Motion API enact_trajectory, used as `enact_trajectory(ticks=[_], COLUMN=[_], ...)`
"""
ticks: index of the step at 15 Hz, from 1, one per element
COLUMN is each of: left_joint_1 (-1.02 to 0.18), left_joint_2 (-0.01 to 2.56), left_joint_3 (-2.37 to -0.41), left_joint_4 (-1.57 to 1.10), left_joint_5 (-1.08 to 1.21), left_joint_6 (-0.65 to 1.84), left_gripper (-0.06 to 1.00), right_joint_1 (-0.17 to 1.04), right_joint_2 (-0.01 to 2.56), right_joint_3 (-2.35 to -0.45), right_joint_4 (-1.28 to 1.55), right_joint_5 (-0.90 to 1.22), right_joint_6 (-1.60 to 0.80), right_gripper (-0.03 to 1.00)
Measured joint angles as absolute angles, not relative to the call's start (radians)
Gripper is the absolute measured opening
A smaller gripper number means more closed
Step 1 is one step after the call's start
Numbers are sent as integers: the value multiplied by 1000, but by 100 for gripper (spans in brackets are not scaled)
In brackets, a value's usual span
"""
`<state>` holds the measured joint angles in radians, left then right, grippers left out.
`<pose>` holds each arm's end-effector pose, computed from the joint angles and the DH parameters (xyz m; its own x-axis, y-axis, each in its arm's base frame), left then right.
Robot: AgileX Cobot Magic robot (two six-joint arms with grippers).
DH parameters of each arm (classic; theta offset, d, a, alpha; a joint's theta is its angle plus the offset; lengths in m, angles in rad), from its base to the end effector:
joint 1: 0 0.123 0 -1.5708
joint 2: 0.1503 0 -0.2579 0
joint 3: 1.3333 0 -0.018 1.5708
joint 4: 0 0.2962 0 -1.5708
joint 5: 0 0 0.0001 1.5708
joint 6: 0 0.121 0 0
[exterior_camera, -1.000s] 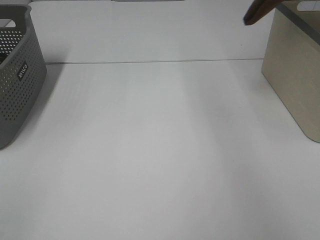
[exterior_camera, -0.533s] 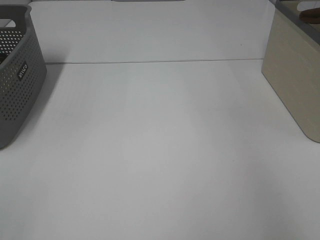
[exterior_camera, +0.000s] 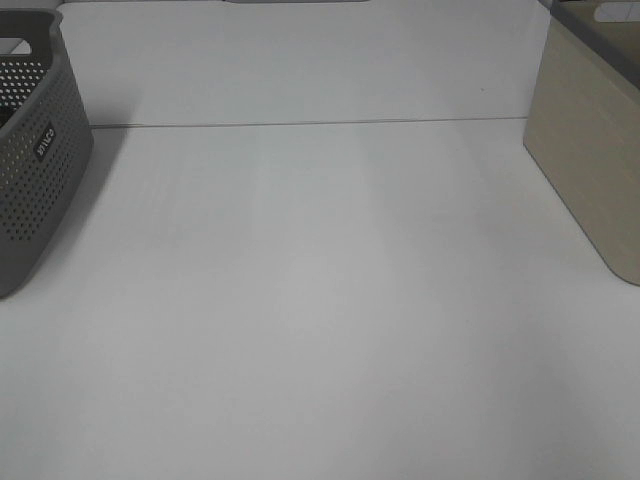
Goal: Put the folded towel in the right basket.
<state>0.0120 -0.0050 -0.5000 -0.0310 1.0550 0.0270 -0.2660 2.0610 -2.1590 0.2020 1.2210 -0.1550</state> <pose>0.0888 -0.0022 0.2865 -0.4461 0.0063 -0.8950 0.0174 0.9998 -0.0016 0.4914 -0.1102 0.3001 -0.8377 0.1419 -0.5274 0.0937 0.9887 0.1172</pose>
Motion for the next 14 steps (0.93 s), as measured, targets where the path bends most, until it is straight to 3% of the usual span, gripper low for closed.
enact_trajectory(ticks=[4, 10, 14], left_joint_1=[12, 12, 12], left_joint_2=[-5, -5, -5], left_joint_3=[-500, -500, -500], left_joint_4=[-31, -31, -31], left_joint_5=[1055, 1055, 1055], left_joint_6=[27, 27, 27], left_gripper=[97, 97, 97], right_joint_1=[-261, -49, 10], right_joint_2=[2061, 2009, 1829], right_joint_3=[-2159, -2158, -1982], right_joint_4=[220, 202, 185], right_joint_5=[1221, 1221, 1218], right_joint_6=[-149, -95, -53], right_gripper=[62, 66, 66])
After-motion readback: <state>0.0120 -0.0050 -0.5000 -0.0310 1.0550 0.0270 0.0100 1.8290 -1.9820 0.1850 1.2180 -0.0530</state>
